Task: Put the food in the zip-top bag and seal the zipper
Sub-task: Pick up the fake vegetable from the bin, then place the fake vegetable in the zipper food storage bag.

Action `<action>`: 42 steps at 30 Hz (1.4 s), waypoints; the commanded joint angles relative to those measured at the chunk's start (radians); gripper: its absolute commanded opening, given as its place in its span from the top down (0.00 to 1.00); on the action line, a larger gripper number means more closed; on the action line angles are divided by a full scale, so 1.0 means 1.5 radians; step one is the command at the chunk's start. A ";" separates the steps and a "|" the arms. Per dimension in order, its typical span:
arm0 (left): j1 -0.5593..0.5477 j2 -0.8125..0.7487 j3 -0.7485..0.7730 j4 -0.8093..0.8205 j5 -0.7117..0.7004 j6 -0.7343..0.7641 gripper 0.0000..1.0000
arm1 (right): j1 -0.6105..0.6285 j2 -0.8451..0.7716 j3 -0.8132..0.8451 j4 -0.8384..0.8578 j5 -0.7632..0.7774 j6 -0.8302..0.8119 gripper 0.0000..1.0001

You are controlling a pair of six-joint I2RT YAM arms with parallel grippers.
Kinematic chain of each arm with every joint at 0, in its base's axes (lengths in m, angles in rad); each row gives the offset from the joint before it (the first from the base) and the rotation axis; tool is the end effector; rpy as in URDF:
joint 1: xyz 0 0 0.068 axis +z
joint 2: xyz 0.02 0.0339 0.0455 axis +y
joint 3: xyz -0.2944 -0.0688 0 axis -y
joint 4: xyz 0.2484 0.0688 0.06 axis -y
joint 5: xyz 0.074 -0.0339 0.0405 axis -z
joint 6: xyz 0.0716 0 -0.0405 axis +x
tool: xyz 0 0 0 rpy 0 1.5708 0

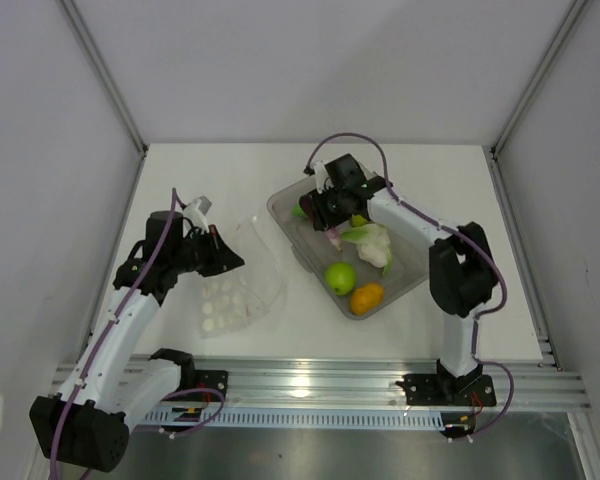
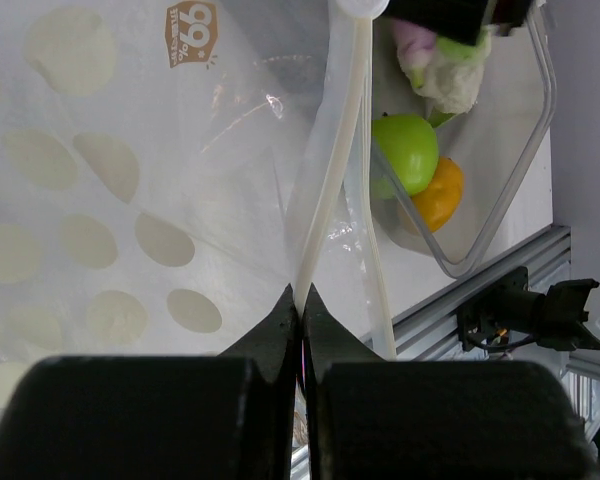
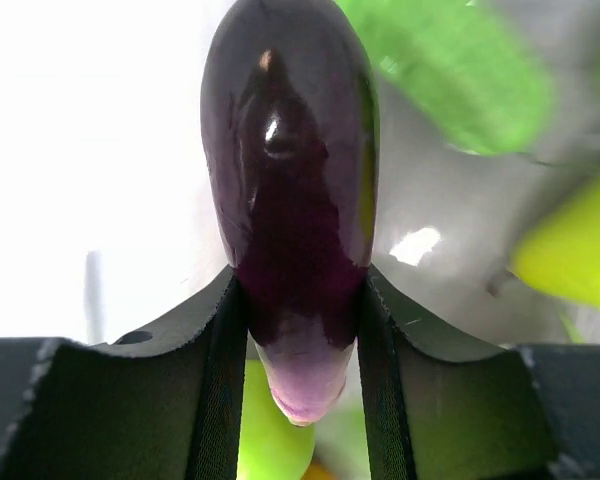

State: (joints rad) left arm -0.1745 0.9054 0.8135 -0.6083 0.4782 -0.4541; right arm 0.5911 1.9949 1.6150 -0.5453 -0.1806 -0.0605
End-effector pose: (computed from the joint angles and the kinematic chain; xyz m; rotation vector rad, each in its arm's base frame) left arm 0.1876 -0.0665 0.2934 -0.0626 2.3257 -0.8683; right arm 0.3922 0.2787 0.2301 -0.8821 2.3717 0.4428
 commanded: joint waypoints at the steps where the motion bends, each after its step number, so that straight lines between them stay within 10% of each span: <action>1: -0.002 0.004 0.012 0.008 0.015 -0.004 0.99 | -0.006 -0.133 -0.005 0.032 0.012 0.036 1.00; 14: -0.002 0.010 0.008 0.016 0.032 -0.017 0.99 | 0.093 -0.247 0.040 -0.095 -0.149 0.295 1.00; 42: -0.002 -0.035 0.001 -0.018 0.033 -0.011 0.99 | 0.219 -0.123 0.094 -0.171 -0.196 0.422 1.00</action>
State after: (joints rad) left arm -0.1745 0.8772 0.8135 -0.6342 0.5026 -0.4702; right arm 0.9279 1.7885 1.7031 -0.8181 -0.4599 0.5335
